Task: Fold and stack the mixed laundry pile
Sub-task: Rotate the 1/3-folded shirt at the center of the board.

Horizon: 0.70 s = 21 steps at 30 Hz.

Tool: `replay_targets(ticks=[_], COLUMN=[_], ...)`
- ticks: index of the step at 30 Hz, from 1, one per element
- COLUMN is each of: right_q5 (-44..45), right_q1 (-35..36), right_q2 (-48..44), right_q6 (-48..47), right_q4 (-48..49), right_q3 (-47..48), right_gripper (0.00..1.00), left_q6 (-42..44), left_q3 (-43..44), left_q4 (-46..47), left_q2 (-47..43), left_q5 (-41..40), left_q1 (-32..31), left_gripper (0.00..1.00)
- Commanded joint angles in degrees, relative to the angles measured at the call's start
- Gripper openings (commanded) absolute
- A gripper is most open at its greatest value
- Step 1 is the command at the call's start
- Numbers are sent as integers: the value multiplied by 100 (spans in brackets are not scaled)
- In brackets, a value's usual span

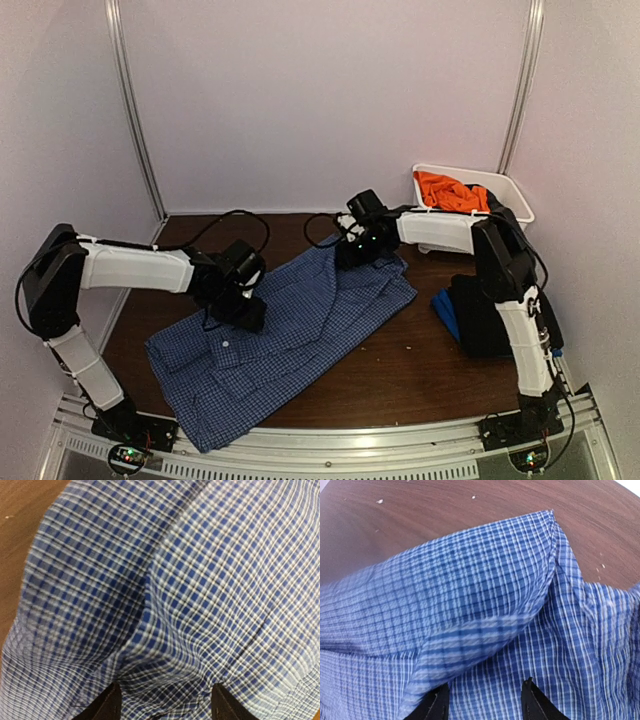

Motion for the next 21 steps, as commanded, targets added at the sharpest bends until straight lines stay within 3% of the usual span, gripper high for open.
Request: replay_targets(ticks=[1, 5, 11, 21], right_q5=[-391, -583, -818, -426], right_q1=[17, 63, 183, 255], right_q2=[-1650, -2561, -3132, -2190], right_q6=[-68, 77, 590, 690], right_q4=[416, 661, 1247, 1254], right_q3=[-1293, -2525, -4080, -4106], right_gripper=[51, 50, 45, 35], left_q6=[14, 129, 303, 167], left_q3=[498, 807, 641, 483], left_q4=[-545, -1004, -722, -524], left_q2=[-544, -445, -333, 62], left_q5=[-290, -827, -613, -553], left_q1=[378, 602, 703, 825], left_gripper=[63, 63, 63, 61])
